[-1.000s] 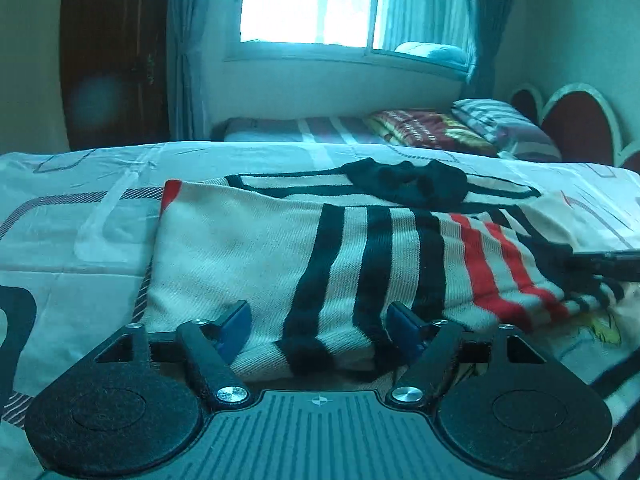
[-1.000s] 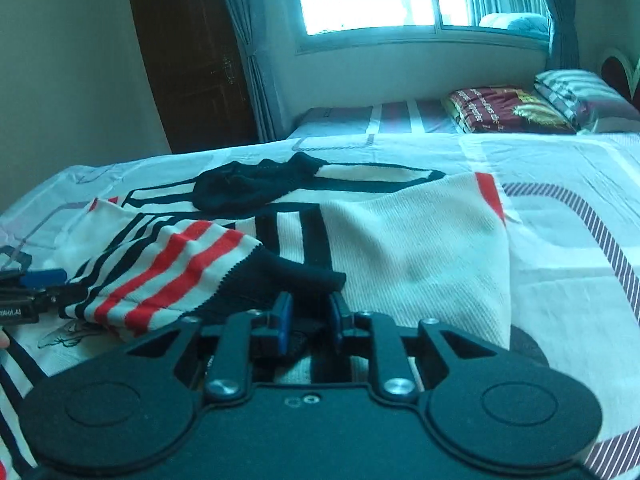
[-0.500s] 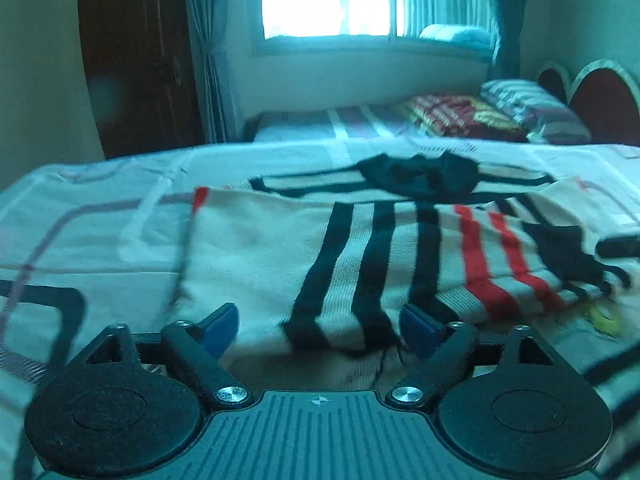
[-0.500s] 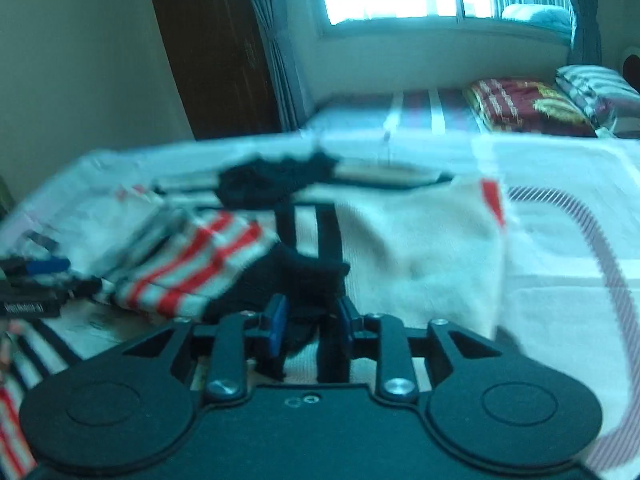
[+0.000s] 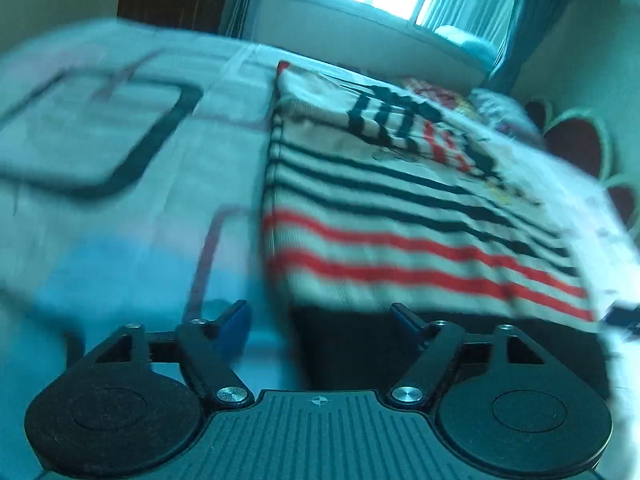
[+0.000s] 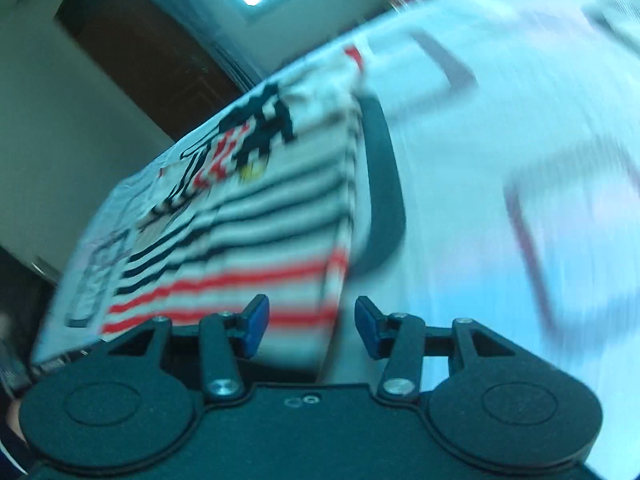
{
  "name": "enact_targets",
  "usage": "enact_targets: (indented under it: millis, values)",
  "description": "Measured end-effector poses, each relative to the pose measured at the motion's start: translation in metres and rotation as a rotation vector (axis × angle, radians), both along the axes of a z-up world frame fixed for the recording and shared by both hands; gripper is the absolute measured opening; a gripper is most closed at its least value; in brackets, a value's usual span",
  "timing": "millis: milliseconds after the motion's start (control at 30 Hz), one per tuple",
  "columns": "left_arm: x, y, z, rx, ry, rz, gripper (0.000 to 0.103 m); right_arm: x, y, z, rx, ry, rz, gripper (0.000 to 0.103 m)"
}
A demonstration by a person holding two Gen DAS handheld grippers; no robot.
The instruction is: Fold small clothes
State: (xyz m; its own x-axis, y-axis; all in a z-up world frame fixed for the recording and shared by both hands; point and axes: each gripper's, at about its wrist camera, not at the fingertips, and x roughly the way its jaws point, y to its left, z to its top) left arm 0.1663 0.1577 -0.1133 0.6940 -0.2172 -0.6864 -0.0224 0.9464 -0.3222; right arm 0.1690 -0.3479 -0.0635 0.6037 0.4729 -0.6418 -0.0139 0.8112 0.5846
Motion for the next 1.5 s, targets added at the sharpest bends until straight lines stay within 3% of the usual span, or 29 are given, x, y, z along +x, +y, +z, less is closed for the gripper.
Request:
enact_targets:
  millis: [133, 200, 233, 533, 667, 767, 867, 933, 1133, 1233, 1400, 1433, 1500]
  values:
    - [-0.026, 0.024, -0.014, -0.299, 0.018, 0.009, 0.073, -0.036, 0.017, -0.017, 0.127, 0.068, -0.013, 0.043]
    - [-0.028, 0.029, -0.025, -0.405, 0.031, 0.003, 0.056, -0.044, 0.025, -0.022, 0.152, 0.068, -0.016, 0.042]
    - [-0.026, 0.03, -0.032, -0.454, 0.048, 0.001, 0.053, -0.046, 0.028, -0.024, 0.167, 0.068, -0.027, 0.042]
    - [-0.02, 0.035, -0.052, -0.61, 0.044, 0.036, 0.051, -0.044, 0.017, -0.04, 0.303, 0.082, -0.125, 0.032]
    - [-0.007, 0.029, -0.051, -0.604, 0.043, 0.022, 0.051, -0.035, 0.017, -0.047, 0.329, 0.086, -0.118, 0.025]
    - [0.0, 0.024, -0.05, -0.543, 0.062, 0.005, 0.03, -0.036, 0.024, -0.041, 0.313, 0.086, -0.056, 0.016]
    - [0.002, 0.027, -0.052, -0.542, 0.066, 0.009, 0.021, -0.04, 0.037, -0.034, 0.217, 0.095, 0.027, 0.016]
    - [0.005, 0.027, -0.053, -0.524, 0.07, 0.017, 0.006, -0.038, 0.041, -0.03, 0.175, 0.078, 0.023, 0.008]
    - [-0.007, 0.039, -0.03, -0.536, -0.064, 0.045, 0.005, -0.044, 0.043, 0.007, 0.101, -0.061, -0.002, 0.006]
    - [-0.015, 0.047, -0.025, -0.533, -0.08, 0.047, 0.005, -0.055, 0.036, 0.02, 0.088, -0.114, 0.011, 0.006]
    - [-0.018, 0.046, -0.049, -0.461, 0.007, 0.073, 0.005, -0.057, 0.033, -0.014, 0.079, -0.045, -0.01, 0.006]
    - [-0.021, 0.046, -0.054, -0.468, -0.009, 0.076, 0.005, -0.056, 0.034, -0.027, 0.063, -0.015, -0.018, 0.006]
    - [-0.022, 0.047, -0.058, -0.49, -0.017, 0.096, 0.005, -0.057, 0.029, -0.041, 0.137, -0.019, -0.054, 0.005]
